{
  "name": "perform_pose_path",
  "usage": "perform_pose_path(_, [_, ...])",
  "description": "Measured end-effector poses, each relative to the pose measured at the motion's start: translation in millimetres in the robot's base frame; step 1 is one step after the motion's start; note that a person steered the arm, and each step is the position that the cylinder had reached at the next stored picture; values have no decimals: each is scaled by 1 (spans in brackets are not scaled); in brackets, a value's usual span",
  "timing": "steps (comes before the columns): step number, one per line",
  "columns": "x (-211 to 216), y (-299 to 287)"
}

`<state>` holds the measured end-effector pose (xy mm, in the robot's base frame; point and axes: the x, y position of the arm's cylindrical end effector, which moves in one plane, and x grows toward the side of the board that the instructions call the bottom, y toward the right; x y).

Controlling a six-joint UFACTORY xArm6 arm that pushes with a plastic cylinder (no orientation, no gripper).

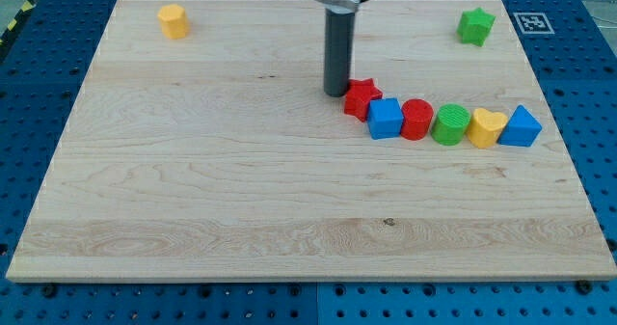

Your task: Move the yellow hexagon to the top left side of the red star

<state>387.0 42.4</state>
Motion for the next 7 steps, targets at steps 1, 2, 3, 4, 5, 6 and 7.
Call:
perform_pose_path(1, [0, 14])
perform_pose_path(2, [-3, -8])
perform_pose_path(3, [-4, -68])
perform_pose_path(4, [-12, -155])
perform_pose_path(5, [-55, -247])
perform_pose_path(6, [-115, -318])
perform_pose_path(7, [-150, -341])
